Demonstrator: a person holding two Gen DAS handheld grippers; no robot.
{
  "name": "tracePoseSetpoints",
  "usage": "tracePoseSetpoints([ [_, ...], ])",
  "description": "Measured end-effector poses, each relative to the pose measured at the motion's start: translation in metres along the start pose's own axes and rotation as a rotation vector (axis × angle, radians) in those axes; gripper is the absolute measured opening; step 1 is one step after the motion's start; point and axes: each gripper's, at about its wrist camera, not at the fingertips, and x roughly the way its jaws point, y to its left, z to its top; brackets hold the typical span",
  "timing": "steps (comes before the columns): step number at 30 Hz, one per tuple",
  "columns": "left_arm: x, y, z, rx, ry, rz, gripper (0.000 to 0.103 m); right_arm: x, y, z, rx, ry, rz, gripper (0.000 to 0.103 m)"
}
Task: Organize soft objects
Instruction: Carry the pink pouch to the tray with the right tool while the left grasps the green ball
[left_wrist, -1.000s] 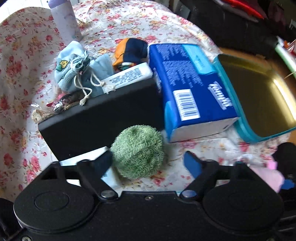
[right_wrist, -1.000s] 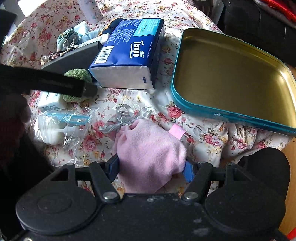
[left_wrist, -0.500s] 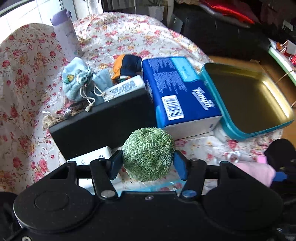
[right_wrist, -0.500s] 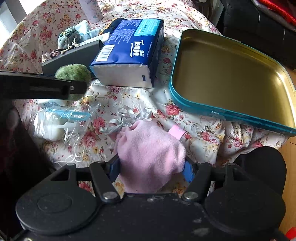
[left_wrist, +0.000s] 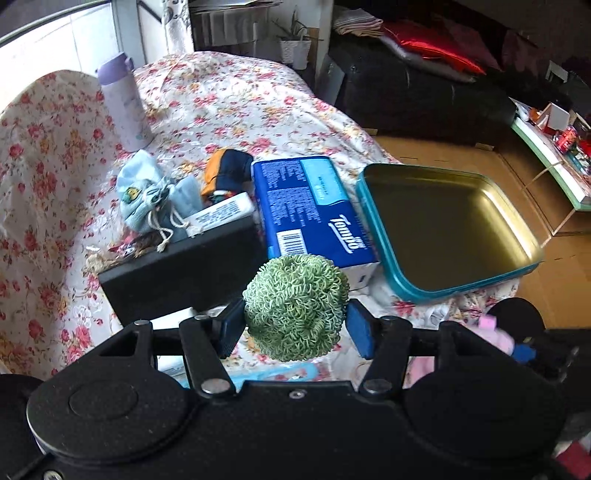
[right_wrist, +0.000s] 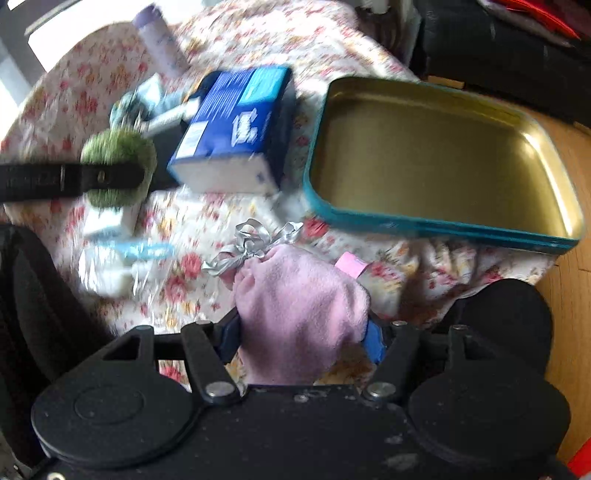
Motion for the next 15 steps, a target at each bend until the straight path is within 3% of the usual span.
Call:
tracePoseSetpoints([
  [4,0.001,-0.007,-0.002,0.016,0.005,-0.006,0.056,-0.022,-0.027,0.013,0.091,-0.085,-0.022,0.063],
  [9,0.002,-0.013,-0.005,0.019,0.015,-0.012,0.056,-0.036,-0.074,0.036,0.258,-0.193,-0.114,0.063],
  [15,0.003,-0.021,-0.002,0.029,0.016,-0.022,0.056,-0.029,-0.13,0.052,0.445,-0.233,-0.197,0.063],
])
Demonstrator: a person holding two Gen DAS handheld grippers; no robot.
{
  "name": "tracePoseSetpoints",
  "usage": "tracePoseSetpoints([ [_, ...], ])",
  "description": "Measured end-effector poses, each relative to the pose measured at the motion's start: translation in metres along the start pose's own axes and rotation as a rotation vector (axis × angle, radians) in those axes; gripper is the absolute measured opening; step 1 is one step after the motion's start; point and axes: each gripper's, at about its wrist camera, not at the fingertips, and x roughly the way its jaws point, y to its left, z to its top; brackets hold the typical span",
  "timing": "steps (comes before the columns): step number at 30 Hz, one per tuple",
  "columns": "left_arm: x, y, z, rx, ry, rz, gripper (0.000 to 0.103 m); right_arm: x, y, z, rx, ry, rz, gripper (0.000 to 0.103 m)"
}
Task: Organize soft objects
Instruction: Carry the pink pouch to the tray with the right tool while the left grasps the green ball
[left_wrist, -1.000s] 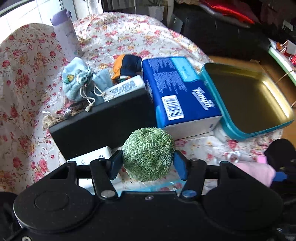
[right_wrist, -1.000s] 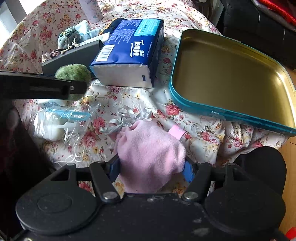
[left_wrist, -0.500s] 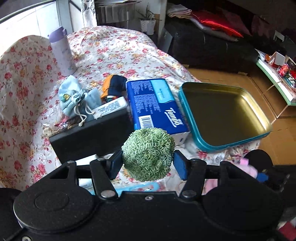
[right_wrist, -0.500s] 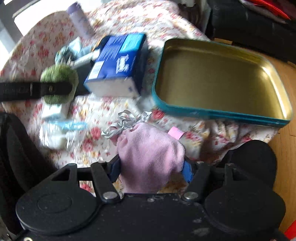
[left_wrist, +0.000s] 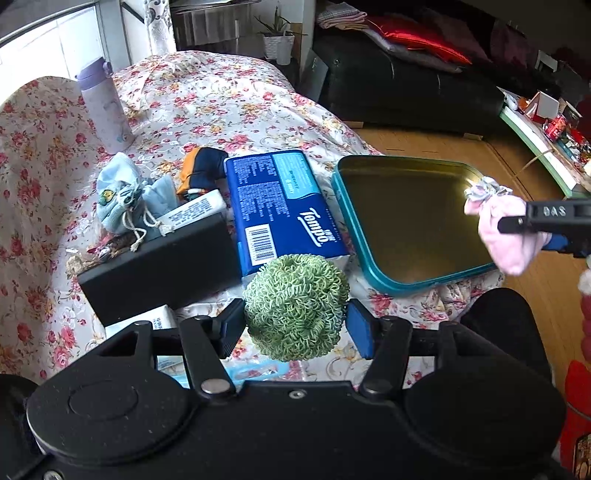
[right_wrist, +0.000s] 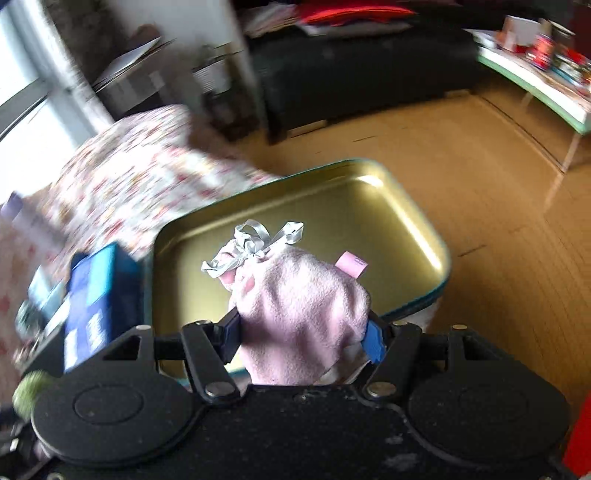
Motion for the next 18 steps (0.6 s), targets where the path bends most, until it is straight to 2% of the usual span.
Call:
tracePoseSetpoints([
  [7,0.004,-0.018,0.005,0.035,0.008,-0.013,0.056,0.025,-0.026,0.028,0.089,-0.041,-0.076,0.063],
  [11,0.009,-0.03,0.014,0.06,0.011,-0.015,0.056,0.035,-0.032,0.03,0.101,-0.056,-0.104,0.063],
  [18,0.026,-0.057,0.042,0.08,0.019,-0.071,0.056,0.043,-0.036,0.031,0.121,-0.038,-0.098,0.063],
])
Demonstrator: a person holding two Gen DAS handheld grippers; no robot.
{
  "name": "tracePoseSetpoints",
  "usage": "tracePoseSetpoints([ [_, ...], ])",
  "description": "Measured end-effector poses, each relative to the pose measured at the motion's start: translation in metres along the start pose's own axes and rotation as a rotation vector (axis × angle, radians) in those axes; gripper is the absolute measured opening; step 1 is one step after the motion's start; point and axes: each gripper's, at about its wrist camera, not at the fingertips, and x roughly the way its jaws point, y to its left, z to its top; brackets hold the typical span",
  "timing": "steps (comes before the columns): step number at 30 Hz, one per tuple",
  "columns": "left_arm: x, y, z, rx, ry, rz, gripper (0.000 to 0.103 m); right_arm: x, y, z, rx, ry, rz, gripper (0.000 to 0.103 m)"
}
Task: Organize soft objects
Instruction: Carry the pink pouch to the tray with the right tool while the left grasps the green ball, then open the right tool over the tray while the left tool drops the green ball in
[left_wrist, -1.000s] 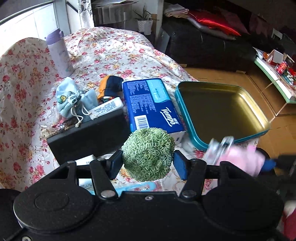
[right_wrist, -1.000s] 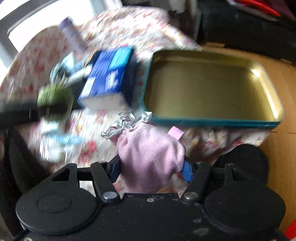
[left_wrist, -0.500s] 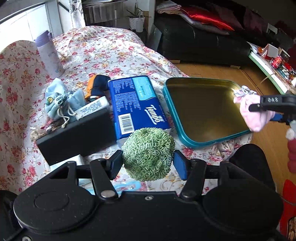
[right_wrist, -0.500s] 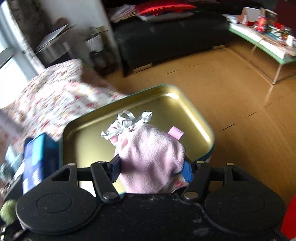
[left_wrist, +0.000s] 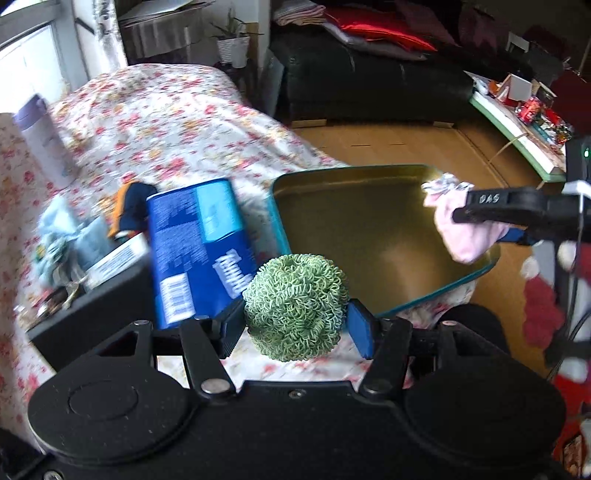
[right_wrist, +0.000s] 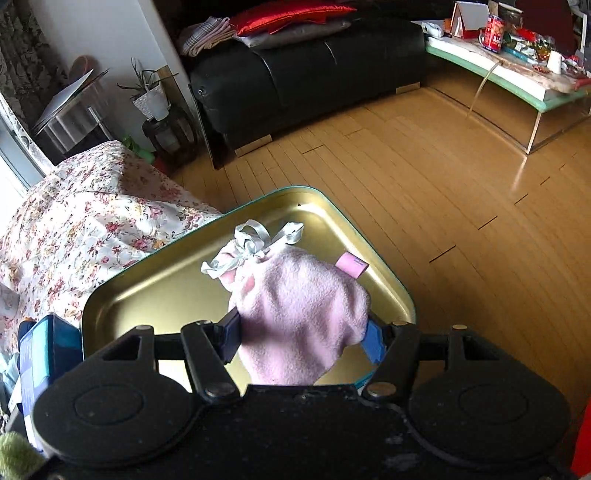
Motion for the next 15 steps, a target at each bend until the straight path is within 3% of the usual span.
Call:
tracePoseSetpoints([
  [7,0.025,-0.025,0.023,0.041,0.024,-0.03,0.056,0.001,-0.002,0.002,0.011,-0.007,0.004,0.065],
  [9,0.031,-0.031,0.028,0.053,0.028,-0.029,0.056,-0.001,-0.003,0.003,0.033,-0.025,0.01,0.081],
  [11,0.034,-0.036,0.031,0.062,0.031,-0.031,0.056,-0.006,-0.005,0.003,0.042,-0.045,0.02,0.08],
  [15,0.043,-0.039,0.033,0.063,0.047,-0.03,0.068,-0.013,-0.006,-0.002,0.025,-0.053,0.022,0.08],
])
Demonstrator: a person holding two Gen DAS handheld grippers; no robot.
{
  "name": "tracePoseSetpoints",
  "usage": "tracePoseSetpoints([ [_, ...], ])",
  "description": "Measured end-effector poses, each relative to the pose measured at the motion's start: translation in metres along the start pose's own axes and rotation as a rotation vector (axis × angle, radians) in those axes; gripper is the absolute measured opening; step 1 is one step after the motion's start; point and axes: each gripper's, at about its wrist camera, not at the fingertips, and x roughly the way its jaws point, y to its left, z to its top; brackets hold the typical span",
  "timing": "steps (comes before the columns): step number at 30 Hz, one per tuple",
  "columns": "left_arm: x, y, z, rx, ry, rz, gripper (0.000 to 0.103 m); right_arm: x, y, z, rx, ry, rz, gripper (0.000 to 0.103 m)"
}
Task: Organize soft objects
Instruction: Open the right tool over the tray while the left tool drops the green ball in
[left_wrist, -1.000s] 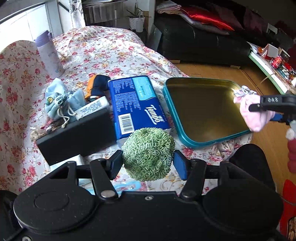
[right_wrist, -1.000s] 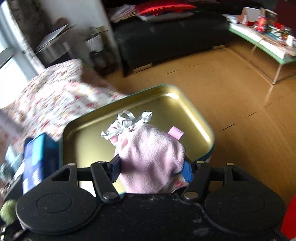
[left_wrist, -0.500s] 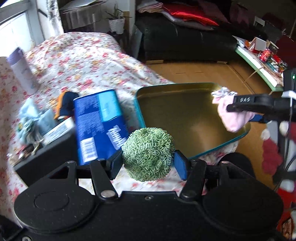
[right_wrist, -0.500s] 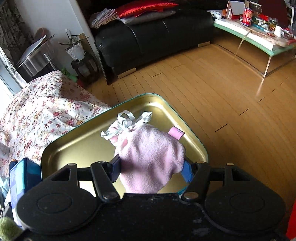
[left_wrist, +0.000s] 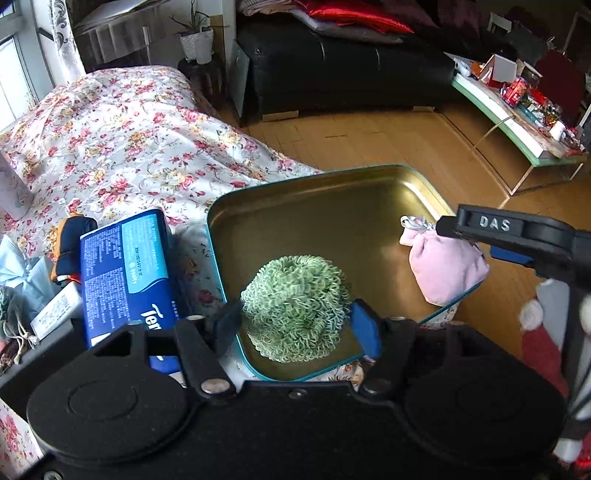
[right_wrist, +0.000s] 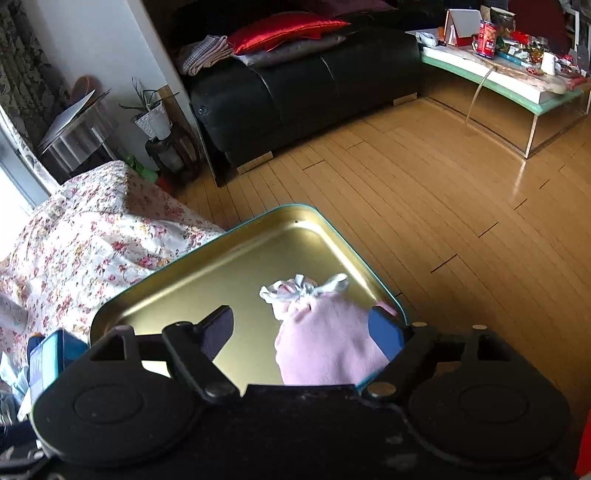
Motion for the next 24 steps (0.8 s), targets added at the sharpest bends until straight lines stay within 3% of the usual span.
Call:
tracePoseSetpoints([
  [1,0.001,0.0,0.0,-0.005,-0.004,0.005,0.073,-0.001,0.0,-0.002,-0.003,0.005,0.004,0.08],
  [10,-0.005,0.01,-0.01,-0.02,0.001,0.048,0.075,-0.005,0.005,-0.024,-0.03,0.068,0.013,0.08],
  [13,-0.009,0.02,-0.017,-0.036,0.011,0.072,0.081,-0.009,0.01,-0.032,-0.049,0.084,0.017,0.08],
  [19,-0.023,0.046,-0.038,-0.092,0.019,0.113,0.083,-0.016,0.019,-0.047,-0.074,0.129,0.034,0.08],
  [24,-0.036,0.076,-0.056,-0.138,0.031,0.198,0.083,-0.024,0.03,-0.064,-0.115,0.17,0.047,0.08],
])
